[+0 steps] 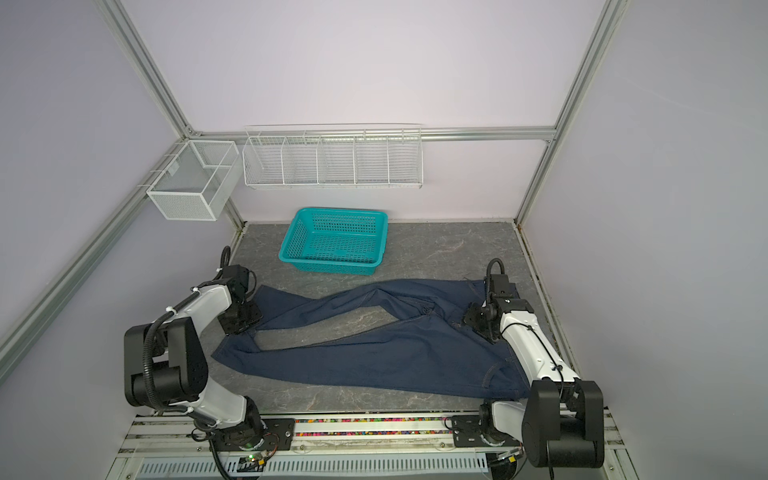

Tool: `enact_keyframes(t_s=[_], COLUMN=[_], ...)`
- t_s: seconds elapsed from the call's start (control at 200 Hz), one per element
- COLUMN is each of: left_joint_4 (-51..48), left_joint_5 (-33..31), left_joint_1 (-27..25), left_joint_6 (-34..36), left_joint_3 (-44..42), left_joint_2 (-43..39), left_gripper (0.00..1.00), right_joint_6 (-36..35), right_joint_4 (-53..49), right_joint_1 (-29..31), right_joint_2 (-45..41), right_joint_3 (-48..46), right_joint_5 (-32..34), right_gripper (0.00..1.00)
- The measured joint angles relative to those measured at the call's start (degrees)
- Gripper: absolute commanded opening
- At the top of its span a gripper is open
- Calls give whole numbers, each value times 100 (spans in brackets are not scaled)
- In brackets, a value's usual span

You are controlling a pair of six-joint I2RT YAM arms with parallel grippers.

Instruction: Fold and stack the trousers

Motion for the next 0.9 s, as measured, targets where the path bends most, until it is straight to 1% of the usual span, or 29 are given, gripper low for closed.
enact_keyframes(t_s=[0.03, 0.165, 0.225, 0.315, 0.46, 0.575, 0.705, 0.9], left_joint_4=[7, 4, -2, -63, -262, -424, -623, -804], left_joint_5=[-26, -81, -120, -212, -417, -629, -953, -1484], left_joint_1=[0, 0, 0, 0, 0, 0, 59, 341], left_joint_6=[28, 136, 153, 214, 273, 284, 267, 151], left_joint_3=[0, 0, 4, 52, 289, 466, 490, 496], left_joint_2=[85, 354, 385, 396, 295, 52, -304, -721], left_gripper=[33, 22, 15, 0, 0, 0, 0, 0], right_joint_6=[0, -2, -2, -2, -4, -15, -55, -72], right_joint_4=[11, 57, 74, 101, 116, 127, 138, 140], right_joint_1=[11, 46, 57, 63, 72, 85, 85, 85], right_joint_2=[20, 72, 79, 92, 129, 234, 422, 654], right_joint_3=[0, -9, -20, -42, -57, -85, -227, -404], right_joint_5=[-2, -4, -7, -4, 28, 164, 461, 911], right_gripper=[70, 70, 70, 70, 70, 70, 71, 71])
